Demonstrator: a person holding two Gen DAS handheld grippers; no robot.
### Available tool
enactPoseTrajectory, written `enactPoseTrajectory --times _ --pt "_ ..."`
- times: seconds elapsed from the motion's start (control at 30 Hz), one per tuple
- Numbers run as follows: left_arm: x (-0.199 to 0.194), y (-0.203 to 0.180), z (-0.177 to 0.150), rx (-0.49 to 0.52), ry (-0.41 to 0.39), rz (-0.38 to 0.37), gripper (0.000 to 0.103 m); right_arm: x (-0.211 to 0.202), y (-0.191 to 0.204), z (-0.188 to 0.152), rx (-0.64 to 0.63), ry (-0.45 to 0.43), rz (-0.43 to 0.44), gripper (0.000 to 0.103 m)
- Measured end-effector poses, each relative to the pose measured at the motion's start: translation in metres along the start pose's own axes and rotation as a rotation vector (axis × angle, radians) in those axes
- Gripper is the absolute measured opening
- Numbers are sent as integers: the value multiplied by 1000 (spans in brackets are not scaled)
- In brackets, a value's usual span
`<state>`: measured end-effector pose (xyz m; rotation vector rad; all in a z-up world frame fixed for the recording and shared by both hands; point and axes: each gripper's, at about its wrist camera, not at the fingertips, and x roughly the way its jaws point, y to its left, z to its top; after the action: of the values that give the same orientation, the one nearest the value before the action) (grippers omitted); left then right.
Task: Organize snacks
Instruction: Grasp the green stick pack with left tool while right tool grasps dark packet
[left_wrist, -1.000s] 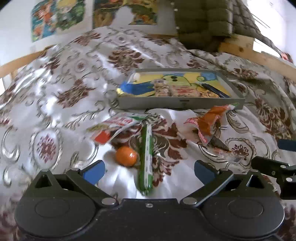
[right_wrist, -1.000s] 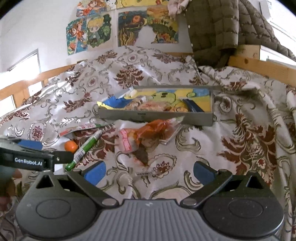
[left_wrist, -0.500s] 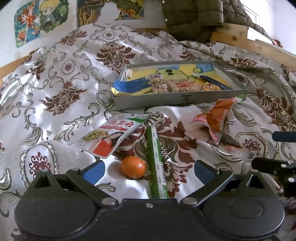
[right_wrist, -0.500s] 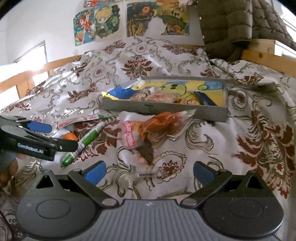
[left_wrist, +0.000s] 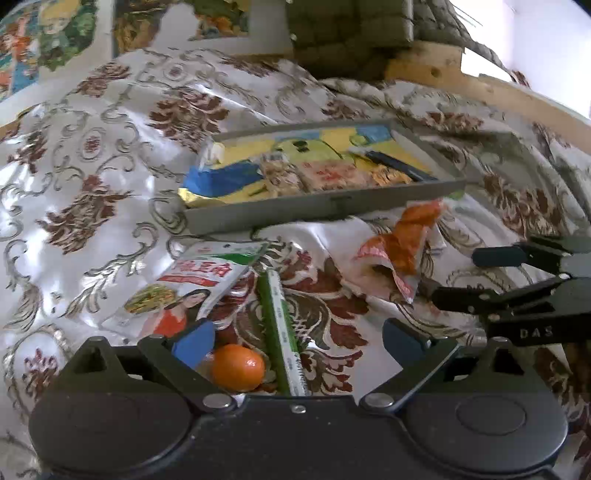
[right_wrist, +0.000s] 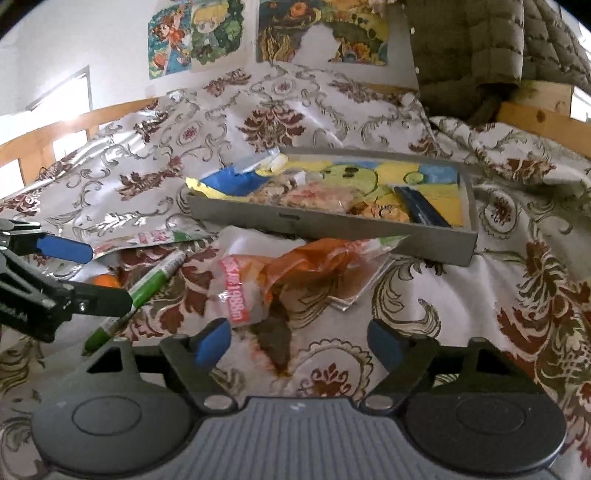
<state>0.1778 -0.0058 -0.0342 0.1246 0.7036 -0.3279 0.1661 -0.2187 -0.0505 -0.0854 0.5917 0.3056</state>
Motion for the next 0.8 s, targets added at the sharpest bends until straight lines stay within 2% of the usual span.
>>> enactPoseTrajectory --times 0.07,0.2,0.33,0.43,0.5,0.57,0.8 --pt "7 0 1 3 22 -5 90 5 -2 -1 10 24 16 77" --pt "17 1 4 -2 54 1 86 13 -5 -3 23 70 60 77" --pt "25 -4 12 40 84 -5 76 25 -7 -1 5 82 85 78" --pt "32 -9 14 66 124 -14 66 27 -5 1 -9 88 98 71" --pt "34 -11 14 64 132 -4 64 25 -3 1 -6 95 117 59" --pt "32 -11 14 36 134 -12 62 23 -1 1 -9 104 133 53" --pt "28 -12 12 -40 148 1 52 15 4 1 -8 114 141 52"
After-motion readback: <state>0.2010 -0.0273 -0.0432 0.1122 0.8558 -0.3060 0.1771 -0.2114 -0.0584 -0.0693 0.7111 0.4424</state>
